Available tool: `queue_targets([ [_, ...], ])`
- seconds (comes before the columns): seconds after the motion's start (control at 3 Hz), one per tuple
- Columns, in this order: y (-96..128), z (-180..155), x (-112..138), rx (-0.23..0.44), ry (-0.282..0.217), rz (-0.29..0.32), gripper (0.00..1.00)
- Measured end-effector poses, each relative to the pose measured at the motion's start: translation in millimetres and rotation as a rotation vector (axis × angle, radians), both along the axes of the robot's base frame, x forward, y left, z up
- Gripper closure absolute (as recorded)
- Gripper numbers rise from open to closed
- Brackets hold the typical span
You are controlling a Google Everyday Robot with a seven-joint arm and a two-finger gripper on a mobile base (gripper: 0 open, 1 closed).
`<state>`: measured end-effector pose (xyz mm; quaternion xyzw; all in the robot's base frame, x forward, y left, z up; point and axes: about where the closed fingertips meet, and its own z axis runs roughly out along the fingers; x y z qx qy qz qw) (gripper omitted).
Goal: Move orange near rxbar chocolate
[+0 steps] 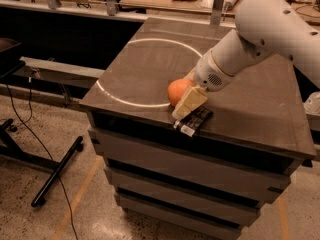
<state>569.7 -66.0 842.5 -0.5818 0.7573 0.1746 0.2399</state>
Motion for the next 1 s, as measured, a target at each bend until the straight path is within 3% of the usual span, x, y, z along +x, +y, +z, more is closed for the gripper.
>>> queue_targets([
  [0.67, 2, 7, 2, 0.004, -0.007, 0.006, 0.00],
  [1.0, -11, 29, 3, 0.023, -0.033, -0.014, 0.00],
])
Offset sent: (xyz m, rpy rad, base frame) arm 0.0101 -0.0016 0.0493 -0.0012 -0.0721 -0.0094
